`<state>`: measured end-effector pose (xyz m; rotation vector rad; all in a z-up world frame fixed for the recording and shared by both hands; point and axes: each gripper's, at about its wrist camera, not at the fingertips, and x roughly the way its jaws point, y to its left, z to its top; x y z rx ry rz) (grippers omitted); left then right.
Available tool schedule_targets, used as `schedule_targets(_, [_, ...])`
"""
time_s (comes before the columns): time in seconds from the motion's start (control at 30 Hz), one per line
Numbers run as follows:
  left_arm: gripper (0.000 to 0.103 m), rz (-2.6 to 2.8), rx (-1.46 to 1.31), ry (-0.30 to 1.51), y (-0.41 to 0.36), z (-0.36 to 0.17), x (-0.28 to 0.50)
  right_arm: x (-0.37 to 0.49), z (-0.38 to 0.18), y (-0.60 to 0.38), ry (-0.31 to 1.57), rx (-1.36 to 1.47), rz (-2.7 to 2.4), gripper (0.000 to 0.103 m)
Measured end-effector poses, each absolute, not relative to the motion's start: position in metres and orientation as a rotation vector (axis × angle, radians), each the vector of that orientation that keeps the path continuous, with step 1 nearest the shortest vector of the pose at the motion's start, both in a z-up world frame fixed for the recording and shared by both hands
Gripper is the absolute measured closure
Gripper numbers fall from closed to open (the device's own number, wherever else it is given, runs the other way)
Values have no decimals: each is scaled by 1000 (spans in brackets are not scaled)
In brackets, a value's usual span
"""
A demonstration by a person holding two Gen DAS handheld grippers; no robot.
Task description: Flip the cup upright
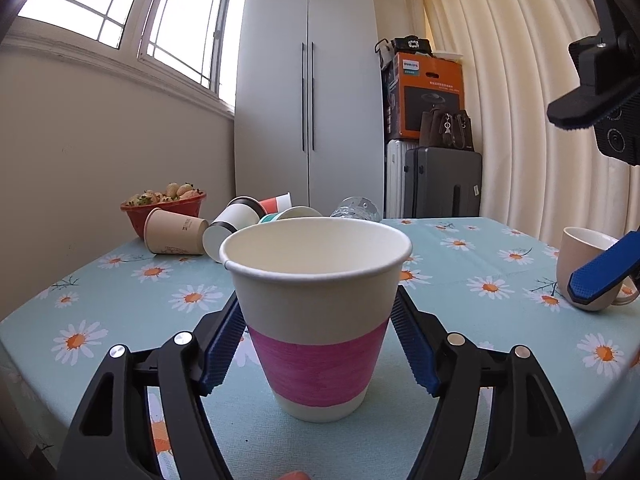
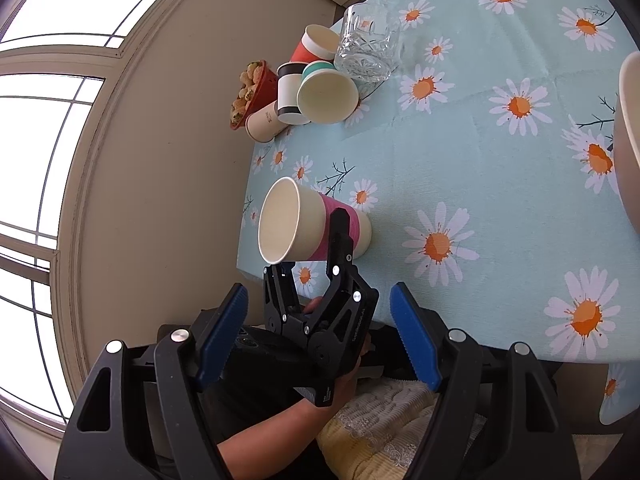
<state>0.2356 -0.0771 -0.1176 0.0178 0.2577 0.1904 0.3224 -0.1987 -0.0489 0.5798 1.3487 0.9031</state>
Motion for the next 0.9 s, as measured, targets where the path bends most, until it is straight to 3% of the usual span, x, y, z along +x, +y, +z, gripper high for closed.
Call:
schedule_targets(0.07, [24, 192, 16, 253, -76, -117, 235, 322, -50, -198, 1351, 576, 901, 30])
schedule_targets(0.33, [24, 160, 2, 260, -73, -105, 232, 317, -45, -196, 1341, 578, 906, 30])
schedule_targets(0.47, [14, 146, 0, 251, -69, -93, 224, 310, -38, -196, 1317, 586, 918, 30])
schedule_targets(0.9, [14, 95, -43, 279, -53, -44, 181, 271, -30, -203, 1269, 564, 867, 30])
